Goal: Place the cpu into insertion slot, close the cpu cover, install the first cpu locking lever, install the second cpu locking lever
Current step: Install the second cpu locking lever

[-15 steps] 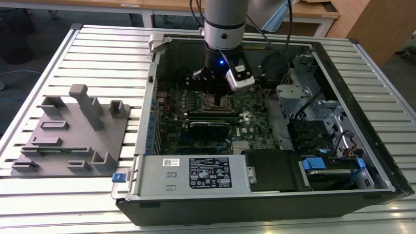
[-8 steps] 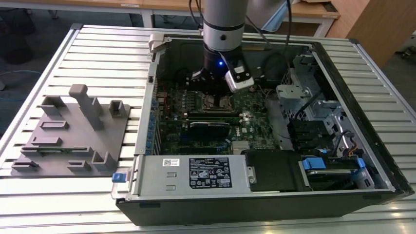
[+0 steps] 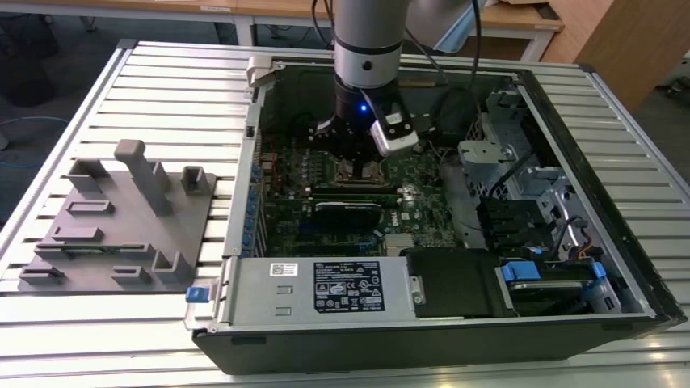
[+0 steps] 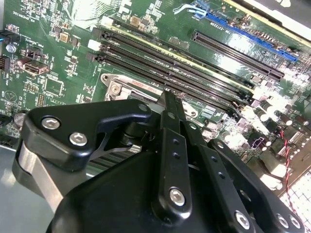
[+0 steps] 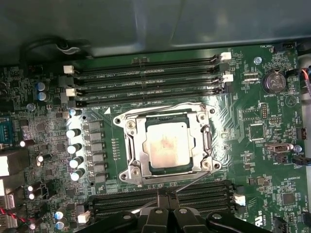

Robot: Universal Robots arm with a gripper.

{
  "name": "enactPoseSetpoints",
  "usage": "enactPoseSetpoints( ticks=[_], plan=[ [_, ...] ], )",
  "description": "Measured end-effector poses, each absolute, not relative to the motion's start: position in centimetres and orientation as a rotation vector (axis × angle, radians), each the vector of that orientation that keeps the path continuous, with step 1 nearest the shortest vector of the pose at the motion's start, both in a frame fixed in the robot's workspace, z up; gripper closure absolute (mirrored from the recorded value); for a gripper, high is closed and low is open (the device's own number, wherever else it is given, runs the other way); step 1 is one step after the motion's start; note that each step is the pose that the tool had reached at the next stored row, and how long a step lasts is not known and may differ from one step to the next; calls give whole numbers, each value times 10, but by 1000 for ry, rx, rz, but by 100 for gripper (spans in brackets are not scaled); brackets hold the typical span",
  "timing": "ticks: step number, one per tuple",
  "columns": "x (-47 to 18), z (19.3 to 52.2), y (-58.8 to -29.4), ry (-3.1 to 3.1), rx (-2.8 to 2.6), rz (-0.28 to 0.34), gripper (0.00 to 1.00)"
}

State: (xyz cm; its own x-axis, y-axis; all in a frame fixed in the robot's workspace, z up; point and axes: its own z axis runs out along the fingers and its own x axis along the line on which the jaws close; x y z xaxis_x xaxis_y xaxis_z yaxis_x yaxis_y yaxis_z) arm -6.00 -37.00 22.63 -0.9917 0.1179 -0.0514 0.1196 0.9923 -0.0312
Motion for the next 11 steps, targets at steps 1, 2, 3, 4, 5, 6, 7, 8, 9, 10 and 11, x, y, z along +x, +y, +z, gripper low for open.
enactPoseSetpoints(
  ticks=[1,2,3,4,5,6,7,8,9,10,11],
  plan=[
    [-60,226,-370,3086,184,-53,90],
    [-60,226,-370,3086,184,-53,90],
    [-61,225,-370,3086,184,-53,90],
    [-61,225,-370,3086,184,-53,90],
    [-61,225,-370,3086,184,-53,90],
    [-61,225,-370,3086,184,-53,90],
    [-61,225,-370,3086,184,-53,90],
    [-61,225,-370,3086,184,-53,90],
    [-61,225,-370,3086,184,-53,90],
    [-61,225,-370,3086,184,-53,90],
    [-61,225,-370,3086,184,-53,90]
  ],
)
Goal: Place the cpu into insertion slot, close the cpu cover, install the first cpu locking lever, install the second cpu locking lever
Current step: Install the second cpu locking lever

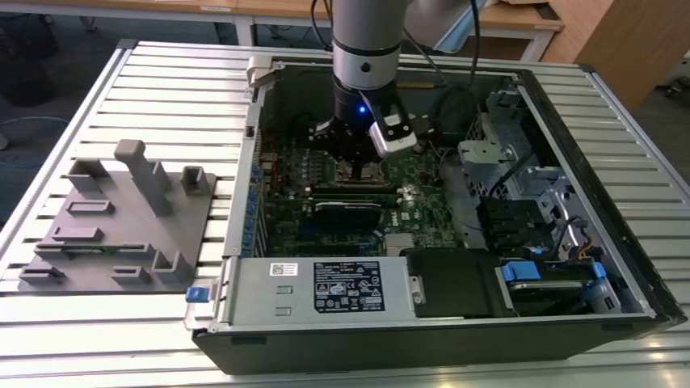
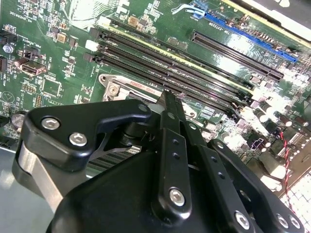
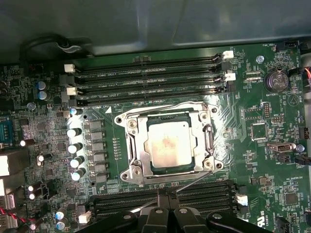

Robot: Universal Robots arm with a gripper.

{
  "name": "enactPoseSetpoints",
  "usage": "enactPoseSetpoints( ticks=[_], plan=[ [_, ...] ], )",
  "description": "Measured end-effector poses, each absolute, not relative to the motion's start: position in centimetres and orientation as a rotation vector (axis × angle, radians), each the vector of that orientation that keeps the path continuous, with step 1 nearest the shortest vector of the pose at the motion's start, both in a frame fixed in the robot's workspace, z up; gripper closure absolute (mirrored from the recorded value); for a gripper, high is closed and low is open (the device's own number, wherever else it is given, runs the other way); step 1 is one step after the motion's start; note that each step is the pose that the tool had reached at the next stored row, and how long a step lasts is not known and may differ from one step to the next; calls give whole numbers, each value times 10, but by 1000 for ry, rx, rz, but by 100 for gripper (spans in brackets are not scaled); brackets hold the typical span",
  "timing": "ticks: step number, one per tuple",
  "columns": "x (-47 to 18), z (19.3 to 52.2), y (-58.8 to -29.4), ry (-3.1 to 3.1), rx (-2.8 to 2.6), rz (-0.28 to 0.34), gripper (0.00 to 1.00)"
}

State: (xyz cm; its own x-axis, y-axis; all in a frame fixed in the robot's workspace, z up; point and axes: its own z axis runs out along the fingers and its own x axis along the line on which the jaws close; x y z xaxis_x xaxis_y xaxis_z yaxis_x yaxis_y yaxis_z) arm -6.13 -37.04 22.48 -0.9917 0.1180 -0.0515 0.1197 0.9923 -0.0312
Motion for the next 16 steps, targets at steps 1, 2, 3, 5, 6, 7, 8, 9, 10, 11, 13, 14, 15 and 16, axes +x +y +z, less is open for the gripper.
enactPoseSetpoints(
  ticks=[1,2,3,5,6,7,8,9,10,11,13,14,15,16],
  plan=[
    [-61,225,-370,3086,184,-53,90],
    [-61,224,-370,3086,184,-52,90],
    [-61,224,-370,3086,184,-53,90],
    [-62,224,-370,3086,184,-53,90],
    [-62,223,-371,3086,184,-53,90],
    [-62,223,-371,3086,184,-53,90],
    [-62,223,-371,3086,184,-53,90],
    [-62,222,-371,3086,184,-53,90],
    [-62,222,-371,3086,184,-53,90],
    [-62,222,-372,3086,184,-53,90],
    [-62,222,-372,3086,184,-52,90],
    [-62,222,-372,3086,184,-53,90],
    [-62,222,-372,3086,184,-53,90],
    [-62,222,-372,3086,184,-53,90]
  ],
)
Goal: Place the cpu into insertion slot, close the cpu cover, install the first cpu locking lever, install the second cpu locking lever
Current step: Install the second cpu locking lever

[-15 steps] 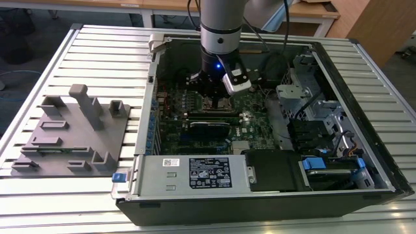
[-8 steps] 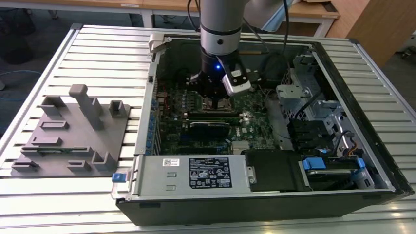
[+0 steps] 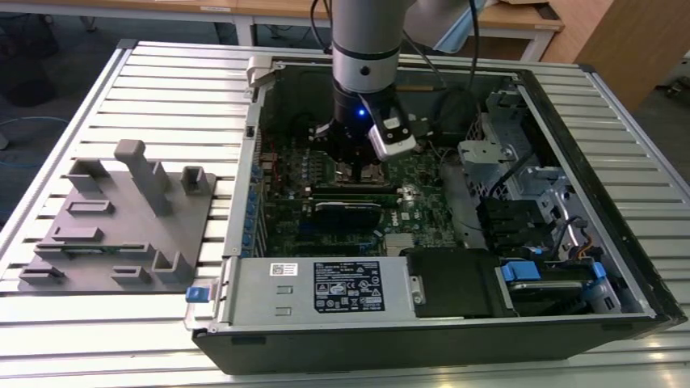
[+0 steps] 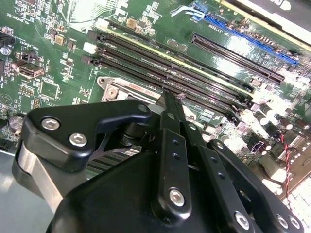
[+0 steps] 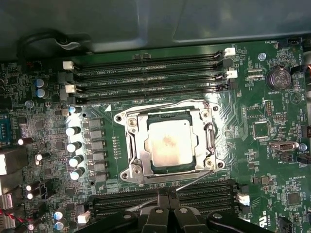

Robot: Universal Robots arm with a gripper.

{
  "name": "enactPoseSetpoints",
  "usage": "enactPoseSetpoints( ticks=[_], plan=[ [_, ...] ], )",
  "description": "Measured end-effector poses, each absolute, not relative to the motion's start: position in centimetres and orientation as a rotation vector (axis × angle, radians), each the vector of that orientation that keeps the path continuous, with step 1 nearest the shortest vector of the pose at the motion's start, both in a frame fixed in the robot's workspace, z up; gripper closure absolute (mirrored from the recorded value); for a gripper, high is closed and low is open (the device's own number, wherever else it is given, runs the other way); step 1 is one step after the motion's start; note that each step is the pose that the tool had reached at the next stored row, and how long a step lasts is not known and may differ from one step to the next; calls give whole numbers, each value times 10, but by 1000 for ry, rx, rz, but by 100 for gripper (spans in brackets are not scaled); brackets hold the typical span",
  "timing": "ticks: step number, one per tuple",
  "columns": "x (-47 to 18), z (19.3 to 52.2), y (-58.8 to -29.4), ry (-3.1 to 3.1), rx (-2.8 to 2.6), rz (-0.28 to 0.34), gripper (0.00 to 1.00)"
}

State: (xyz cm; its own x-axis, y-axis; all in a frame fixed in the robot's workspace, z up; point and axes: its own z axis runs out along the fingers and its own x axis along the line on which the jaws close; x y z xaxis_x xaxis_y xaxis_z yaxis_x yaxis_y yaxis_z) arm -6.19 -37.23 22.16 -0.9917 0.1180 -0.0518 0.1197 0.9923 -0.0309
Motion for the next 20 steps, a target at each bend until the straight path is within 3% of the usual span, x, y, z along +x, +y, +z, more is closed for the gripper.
enactPoseSetpoints(
  ticks=[20],
  plan=[
    [-68,218,-374,3086,184,-52,90]
  ],
)
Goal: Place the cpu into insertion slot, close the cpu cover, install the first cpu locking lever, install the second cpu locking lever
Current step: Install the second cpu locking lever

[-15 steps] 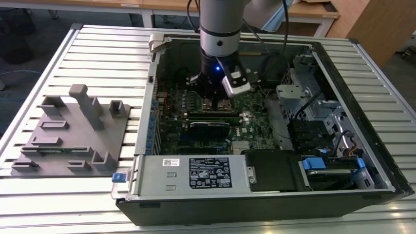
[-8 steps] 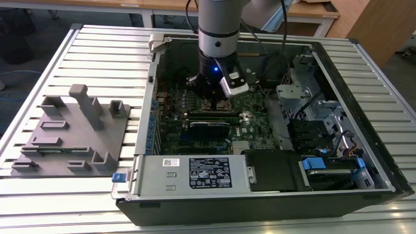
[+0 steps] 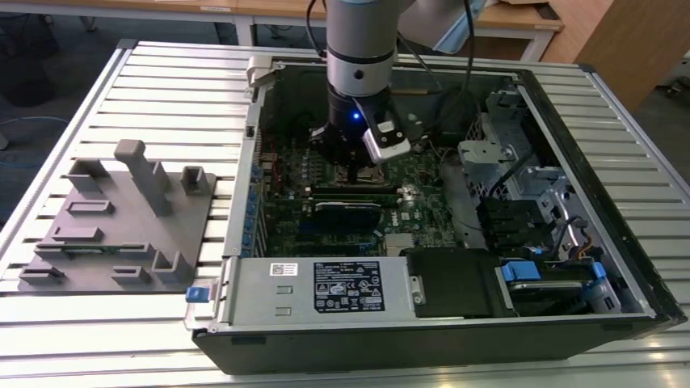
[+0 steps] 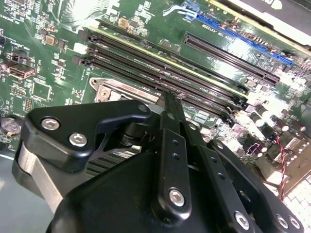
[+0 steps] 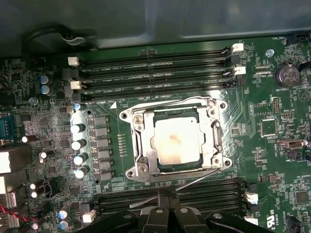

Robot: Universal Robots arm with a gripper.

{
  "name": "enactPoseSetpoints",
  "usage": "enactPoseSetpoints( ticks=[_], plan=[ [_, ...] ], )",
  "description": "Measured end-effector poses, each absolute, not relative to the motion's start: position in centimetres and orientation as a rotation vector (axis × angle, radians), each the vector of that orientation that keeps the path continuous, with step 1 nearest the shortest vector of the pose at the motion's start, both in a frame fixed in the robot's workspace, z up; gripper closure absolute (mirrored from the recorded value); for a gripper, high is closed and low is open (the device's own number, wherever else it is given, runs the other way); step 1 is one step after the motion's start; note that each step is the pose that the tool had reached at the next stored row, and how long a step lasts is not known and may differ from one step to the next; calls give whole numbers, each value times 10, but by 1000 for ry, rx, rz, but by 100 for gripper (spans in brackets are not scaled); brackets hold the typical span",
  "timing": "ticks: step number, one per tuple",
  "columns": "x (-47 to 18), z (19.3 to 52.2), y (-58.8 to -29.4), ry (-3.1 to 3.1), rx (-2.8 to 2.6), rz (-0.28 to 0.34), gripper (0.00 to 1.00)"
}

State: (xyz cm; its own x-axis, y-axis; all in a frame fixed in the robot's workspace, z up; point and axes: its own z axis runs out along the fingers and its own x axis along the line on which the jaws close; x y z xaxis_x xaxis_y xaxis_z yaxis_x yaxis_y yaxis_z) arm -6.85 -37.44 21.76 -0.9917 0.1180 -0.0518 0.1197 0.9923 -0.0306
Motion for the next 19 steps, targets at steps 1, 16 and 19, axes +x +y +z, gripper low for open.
enactPoseSetpoints(
  ticks=[1,16,19],
  plan=[
    [-69,217,-374,3086,184,-52,90],
    [-79,213,-374,3086,184,-52,90],
    [-82,212,-374,3086,184,-50,90]
  ],
)
